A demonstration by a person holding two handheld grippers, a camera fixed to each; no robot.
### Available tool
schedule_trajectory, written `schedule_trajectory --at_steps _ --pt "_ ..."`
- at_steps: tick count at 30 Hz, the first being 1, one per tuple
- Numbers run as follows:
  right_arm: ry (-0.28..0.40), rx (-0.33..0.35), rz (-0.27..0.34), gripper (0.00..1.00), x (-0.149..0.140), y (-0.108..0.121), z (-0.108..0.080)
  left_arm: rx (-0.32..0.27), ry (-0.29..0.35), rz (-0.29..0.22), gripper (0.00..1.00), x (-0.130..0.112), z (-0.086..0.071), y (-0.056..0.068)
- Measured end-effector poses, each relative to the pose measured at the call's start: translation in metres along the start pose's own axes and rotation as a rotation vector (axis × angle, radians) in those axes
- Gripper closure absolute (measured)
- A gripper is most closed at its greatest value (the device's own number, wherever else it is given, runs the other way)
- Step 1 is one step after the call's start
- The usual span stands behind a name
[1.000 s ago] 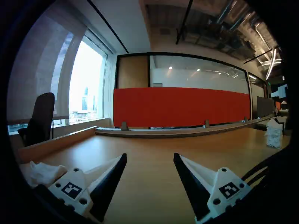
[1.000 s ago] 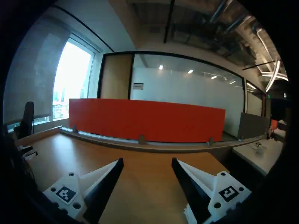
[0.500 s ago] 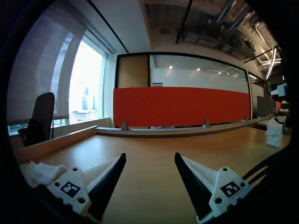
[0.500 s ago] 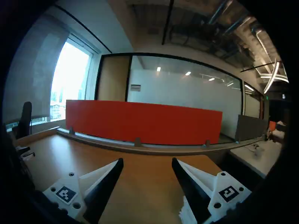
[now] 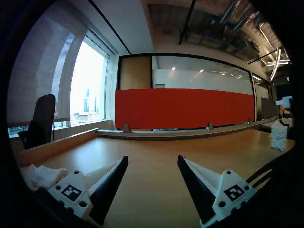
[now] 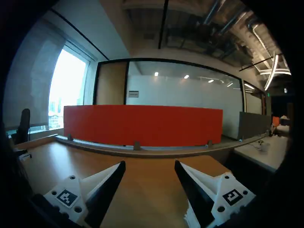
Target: Fold towel
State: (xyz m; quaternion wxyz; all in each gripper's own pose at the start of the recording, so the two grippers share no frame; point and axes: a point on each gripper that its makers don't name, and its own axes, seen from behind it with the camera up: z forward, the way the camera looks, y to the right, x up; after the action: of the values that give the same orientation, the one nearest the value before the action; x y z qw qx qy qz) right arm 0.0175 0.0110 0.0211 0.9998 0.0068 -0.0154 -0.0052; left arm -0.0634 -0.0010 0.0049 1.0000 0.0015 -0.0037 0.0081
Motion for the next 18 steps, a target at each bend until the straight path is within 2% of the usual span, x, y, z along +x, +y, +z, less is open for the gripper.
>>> schedule_trajectory --at_steps 6,9,18 --pt "-0.004 -0.002 0.001 0.0 -0.032 -0.004 -0.009 0.0 0.0 0.0 0.04 0.0 0.0 0.0" --pt "-0.005 -0.013 0.022 0.0 -0.045 -0.003 -0.011 0.0 0.0 0.0 0.04 0.0 0.0 0.001" --pt "0.018 -0.015 0.065 0.0 -0.066 0.001 -0.013 0.0 0.0 0.0 0.03 0.0 0.0 0.001"
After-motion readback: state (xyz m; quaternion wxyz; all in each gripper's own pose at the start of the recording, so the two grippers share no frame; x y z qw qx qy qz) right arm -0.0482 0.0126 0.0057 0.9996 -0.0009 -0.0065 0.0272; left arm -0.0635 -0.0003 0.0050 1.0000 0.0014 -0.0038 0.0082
